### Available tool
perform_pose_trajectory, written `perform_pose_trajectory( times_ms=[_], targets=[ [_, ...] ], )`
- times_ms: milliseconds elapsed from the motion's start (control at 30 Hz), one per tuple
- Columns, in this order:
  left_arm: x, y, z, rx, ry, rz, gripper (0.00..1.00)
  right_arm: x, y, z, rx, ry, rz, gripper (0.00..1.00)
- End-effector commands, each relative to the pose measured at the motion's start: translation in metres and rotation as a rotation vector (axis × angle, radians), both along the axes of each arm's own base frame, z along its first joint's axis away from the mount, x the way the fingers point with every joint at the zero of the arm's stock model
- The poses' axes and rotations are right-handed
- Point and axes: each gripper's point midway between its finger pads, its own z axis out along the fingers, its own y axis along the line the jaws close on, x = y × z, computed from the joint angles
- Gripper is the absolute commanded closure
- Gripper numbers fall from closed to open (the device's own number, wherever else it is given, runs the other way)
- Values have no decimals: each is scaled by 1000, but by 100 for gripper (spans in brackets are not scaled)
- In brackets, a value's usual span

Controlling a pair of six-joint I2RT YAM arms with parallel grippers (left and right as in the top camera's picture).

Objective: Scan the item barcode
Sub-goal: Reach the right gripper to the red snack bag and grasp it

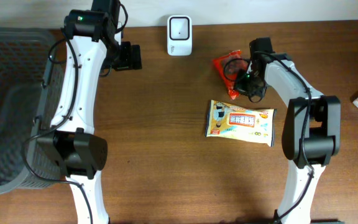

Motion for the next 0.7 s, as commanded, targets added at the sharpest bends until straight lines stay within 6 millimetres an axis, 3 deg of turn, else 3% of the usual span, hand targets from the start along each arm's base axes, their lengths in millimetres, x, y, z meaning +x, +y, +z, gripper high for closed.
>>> perform_pose_trajectory(
  times_ms=[0, 100, 167, 200, 233, 267, 300, 400, 500, 533, 600, 633, 667],
  targets=[
    [0, 4, 3, 4, -7, 10, 1, 23, 2, 40, -8, -83, 23, 96],
    [0, 4, 3, 4, -7, 10, 1, 27, -13, 127, -91, -203, -7, 96],
    [0, 4, 3, 4, -7, 10, 1, 19, -18, 154, -114, -242, -19, 96],
    [0, 4, 3, 4, -7, 10, 1, 19, -18, 150, -114, -232, -20, 63],
    [0, 4, 3, 4, -7, 10, 1, 18, -19, 141, -110, -209, -42, 19],
    [0, 4, 3, 4, -7, 10, 1, 15, -22, 124, -107, -163, -115, 4],
    [0, 4, 3, 4, -7, 10, 1, 11, -28, 102, -105, -106, -206, 1],
    [0, 4, 3, 4, -7, 10, 1, 18, -26, 49, -94, -33, -225, 0],
    [0, 4, 3, 4, -7, 10, 1, 34, -16, 21, -42, -47, -212, 7],
    [0, 4, 3, 4, -7, 10, 1, 48, -17, 9, -40, -84, -213, 19],
    [0, 4, 3, 4, -7, 10, 1, 55, -19, 4, -37, -104, -217, 66],
    [0, 4, 3, 4, -7, 10, 1, 57, -19, 4, -37, -111, -217, 96],
    [0, 4, 3, 4, -7, 10, 1, 57, -22, 4, -45, -116, -193, 96]
  ],
)
